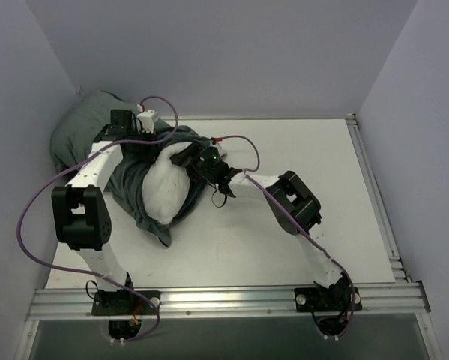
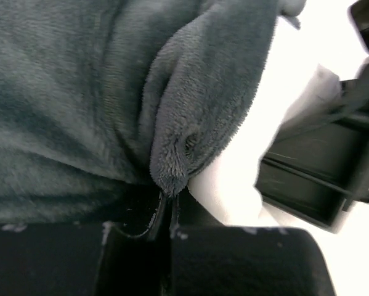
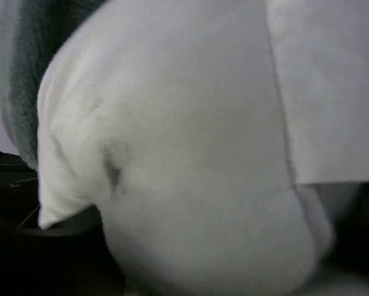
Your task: Remove the pillowcase from the pillow
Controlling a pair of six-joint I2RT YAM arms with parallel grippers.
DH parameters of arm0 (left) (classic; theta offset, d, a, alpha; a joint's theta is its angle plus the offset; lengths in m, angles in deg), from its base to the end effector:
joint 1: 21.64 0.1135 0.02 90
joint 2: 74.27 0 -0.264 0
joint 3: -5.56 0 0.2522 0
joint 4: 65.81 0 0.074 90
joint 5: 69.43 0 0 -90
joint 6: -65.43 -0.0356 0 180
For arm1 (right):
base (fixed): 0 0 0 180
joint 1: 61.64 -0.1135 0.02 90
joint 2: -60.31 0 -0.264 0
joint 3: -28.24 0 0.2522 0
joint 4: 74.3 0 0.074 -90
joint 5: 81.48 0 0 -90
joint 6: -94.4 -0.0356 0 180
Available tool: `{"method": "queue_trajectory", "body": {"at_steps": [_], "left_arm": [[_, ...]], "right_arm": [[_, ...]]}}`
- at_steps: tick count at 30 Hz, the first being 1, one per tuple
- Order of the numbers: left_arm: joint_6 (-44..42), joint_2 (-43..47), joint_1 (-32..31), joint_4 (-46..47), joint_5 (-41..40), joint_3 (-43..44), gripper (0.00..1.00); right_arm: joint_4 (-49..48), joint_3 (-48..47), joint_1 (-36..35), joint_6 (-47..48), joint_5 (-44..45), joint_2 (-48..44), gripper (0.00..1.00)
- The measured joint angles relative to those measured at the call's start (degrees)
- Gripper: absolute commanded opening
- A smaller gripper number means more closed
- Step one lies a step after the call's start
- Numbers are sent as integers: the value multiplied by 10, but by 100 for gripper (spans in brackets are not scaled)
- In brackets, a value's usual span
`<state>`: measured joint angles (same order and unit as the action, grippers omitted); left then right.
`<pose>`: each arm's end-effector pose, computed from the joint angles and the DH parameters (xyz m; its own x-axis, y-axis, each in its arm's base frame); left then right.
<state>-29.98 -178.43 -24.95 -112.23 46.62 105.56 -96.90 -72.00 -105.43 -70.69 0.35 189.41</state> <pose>0.4018 -0.0389 0.2693 -0.7366 0.1274 -0.6642 0.4015 0.8727 -0.2779 0.3690 0.3607 0.1847 -0.7807 0.5766 -0.2408 -0.1264 0.2316 0.9646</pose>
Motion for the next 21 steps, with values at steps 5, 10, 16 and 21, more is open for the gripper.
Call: {"method": "queue_trajectory", "body": {"at_steps": [5, 10, 16, 21], "left_arm": [[6, 18, 1, 9, 5, -1, 2], [6, 43, 1, 2, -1, -1, 2], [-9, 64, 0, -45, -48, 31, 2], [-26, 81, -20, -75, -83, 81, 2]], "right_arm": [[-105, 7, 2, -61, -3, 40, 0], [-126, 73, 6, -40, -11, -3, 0], [-82, 127, 7, 21, -81, -157, 0], [-46, 179, 7, 44, -125, -273, 0]]}}
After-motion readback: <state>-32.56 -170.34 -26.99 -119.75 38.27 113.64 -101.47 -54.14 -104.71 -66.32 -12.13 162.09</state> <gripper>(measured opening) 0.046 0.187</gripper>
